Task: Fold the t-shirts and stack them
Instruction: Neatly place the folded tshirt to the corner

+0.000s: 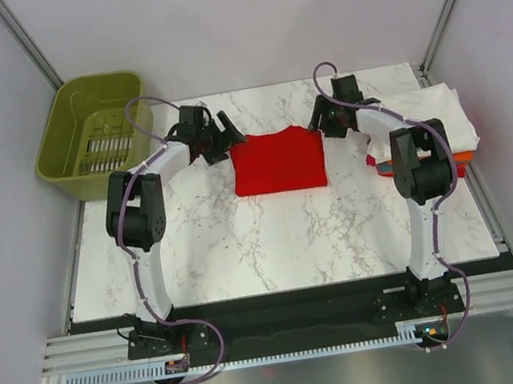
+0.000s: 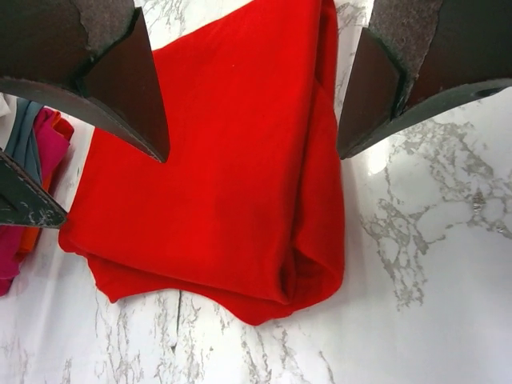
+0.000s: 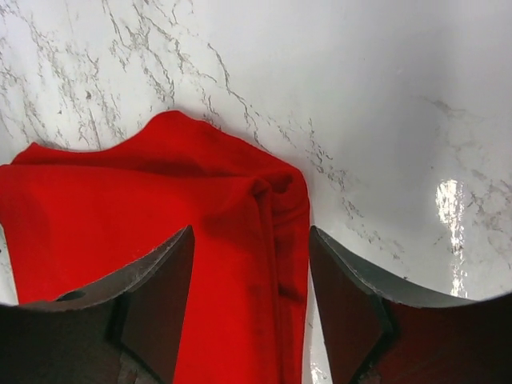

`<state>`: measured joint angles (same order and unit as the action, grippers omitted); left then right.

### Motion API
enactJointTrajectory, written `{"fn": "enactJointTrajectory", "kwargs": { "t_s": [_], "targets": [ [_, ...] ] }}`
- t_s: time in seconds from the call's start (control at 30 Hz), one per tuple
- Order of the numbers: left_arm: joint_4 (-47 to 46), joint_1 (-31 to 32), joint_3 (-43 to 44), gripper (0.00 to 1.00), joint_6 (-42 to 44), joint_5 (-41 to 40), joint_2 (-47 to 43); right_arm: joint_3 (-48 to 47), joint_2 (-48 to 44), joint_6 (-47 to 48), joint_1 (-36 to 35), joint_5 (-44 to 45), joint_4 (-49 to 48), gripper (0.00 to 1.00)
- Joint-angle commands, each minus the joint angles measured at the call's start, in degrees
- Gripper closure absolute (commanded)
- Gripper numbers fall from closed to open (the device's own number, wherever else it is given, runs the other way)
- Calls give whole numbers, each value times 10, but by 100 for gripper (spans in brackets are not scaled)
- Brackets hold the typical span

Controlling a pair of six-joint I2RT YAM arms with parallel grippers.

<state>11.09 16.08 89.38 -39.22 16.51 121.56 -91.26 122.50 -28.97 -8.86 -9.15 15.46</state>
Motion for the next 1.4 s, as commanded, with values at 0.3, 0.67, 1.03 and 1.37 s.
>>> {"fn": "enactJointTrajectory", "kwargs": {
  "t_s": [0.3,0.67,1.03,1.37],
  "targets": [
    [-30,8,18,13,20,-40,46,-18,54,14,-5,37,-20,37],
    [-12,8,66,34,16,-23,98,-34,83,23,-10,5,-28,58],
    [-21,19,114,98,33,-23,119,-59,85,28,-21,-17,-47,100],
    [-56,28,24,98,48,-55,-22,1,-76,41,-36,19,-57,100]
  ]
}}
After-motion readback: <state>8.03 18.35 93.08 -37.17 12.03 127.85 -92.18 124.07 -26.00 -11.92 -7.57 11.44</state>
